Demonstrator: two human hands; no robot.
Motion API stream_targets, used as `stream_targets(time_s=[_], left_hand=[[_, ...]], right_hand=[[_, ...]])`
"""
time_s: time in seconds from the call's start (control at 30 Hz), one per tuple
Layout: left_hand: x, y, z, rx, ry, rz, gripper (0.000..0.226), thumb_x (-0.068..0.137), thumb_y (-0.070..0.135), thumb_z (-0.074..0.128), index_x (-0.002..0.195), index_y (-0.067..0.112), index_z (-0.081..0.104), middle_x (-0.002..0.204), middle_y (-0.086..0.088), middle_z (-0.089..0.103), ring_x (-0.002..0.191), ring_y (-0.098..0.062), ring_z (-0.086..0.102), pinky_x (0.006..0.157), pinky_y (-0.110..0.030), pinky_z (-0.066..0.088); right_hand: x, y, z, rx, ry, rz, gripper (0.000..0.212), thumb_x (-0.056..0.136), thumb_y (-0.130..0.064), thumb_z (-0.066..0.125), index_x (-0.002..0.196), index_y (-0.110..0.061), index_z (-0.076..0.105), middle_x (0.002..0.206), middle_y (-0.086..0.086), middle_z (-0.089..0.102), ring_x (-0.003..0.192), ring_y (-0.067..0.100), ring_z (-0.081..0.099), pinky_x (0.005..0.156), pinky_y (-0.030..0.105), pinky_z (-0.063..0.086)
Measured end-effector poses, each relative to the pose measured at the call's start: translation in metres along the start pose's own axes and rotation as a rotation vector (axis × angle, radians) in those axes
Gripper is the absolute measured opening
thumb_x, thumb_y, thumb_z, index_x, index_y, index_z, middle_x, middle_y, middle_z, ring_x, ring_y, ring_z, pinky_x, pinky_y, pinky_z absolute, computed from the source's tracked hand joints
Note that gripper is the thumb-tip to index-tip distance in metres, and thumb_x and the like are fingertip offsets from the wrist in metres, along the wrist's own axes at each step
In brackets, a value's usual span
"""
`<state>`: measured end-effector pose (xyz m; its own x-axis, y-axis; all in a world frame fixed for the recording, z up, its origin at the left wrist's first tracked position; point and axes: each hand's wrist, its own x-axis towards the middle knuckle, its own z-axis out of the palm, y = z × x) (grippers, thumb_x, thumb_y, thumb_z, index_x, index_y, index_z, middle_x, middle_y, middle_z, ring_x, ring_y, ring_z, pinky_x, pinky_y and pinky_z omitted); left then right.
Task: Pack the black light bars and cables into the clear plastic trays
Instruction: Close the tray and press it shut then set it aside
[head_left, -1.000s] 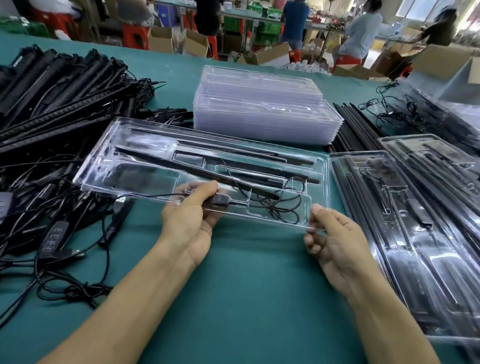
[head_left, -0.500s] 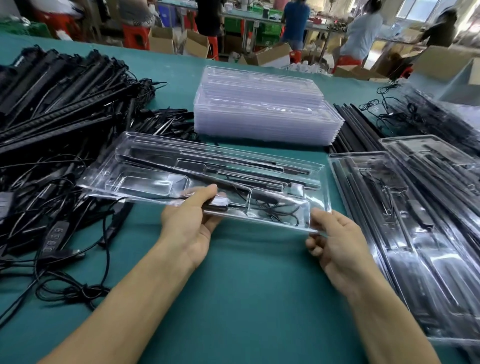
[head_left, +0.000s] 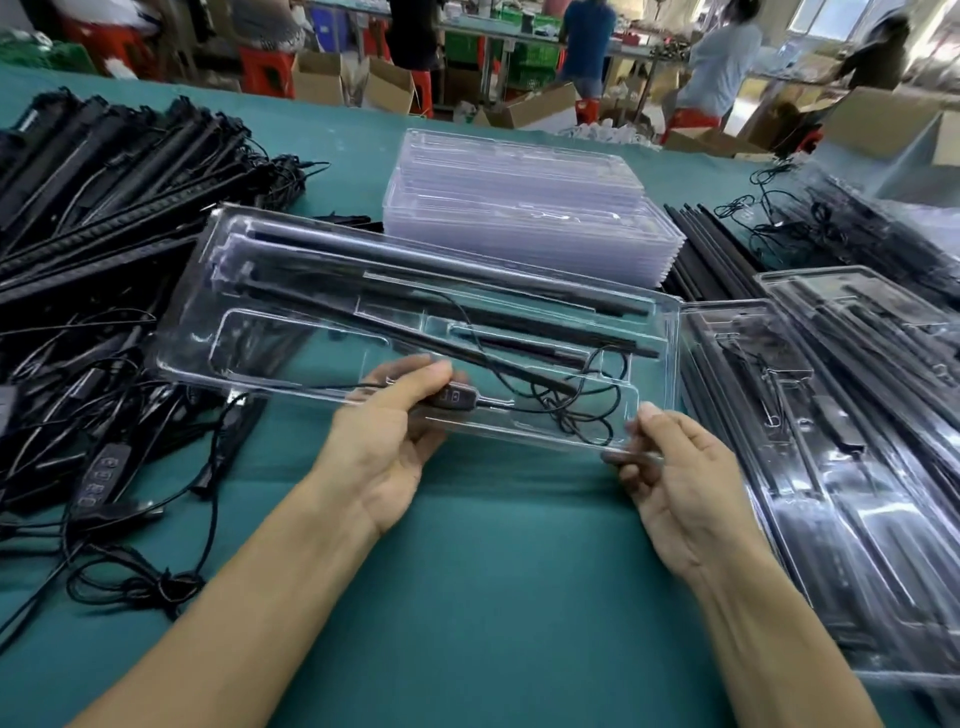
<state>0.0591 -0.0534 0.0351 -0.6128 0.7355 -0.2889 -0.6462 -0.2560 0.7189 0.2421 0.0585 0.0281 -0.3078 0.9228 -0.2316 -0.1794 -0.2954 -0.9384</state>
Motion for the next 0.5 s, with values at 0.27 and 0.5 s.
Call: stream_targets(time_s=[0.27,0.5], left_hand=[[0.003,-0.008,0.001,0.039,0.164,0.126,0.015,0.085,0.001,0.071,0.088,0.014,0.064,0.068,-0.001,0.067,0.056,-0.015,0.068,0.054,-0.023,0.054],[0.002,-0.012,0.003,0.041,0.120,0.191,0.023,0.085,0.001,0.072,0.075,0.019,0.061,0.065,0.000,0.068,0.057,-0.015,0.069,0.053,-0.023,0.055]], right_hand=[[0.001,0.002,0.005,-0.048,0.018,-0.010,0.014,0.087,-0.018,0.070,0.073,-0.014,0.069,0.067,-0.005,0.064,0.059,0.007,0.056,0.050,0.015,0.043],[0.001,0.003,0.004,0.027,0.064,-0.015,0.019,0.086,-0.015,0.071,0.068,-0.010,0.067,0.060,-0.002,0.060,0.053,0.006,0.052,0.047,0.014,0.044]])
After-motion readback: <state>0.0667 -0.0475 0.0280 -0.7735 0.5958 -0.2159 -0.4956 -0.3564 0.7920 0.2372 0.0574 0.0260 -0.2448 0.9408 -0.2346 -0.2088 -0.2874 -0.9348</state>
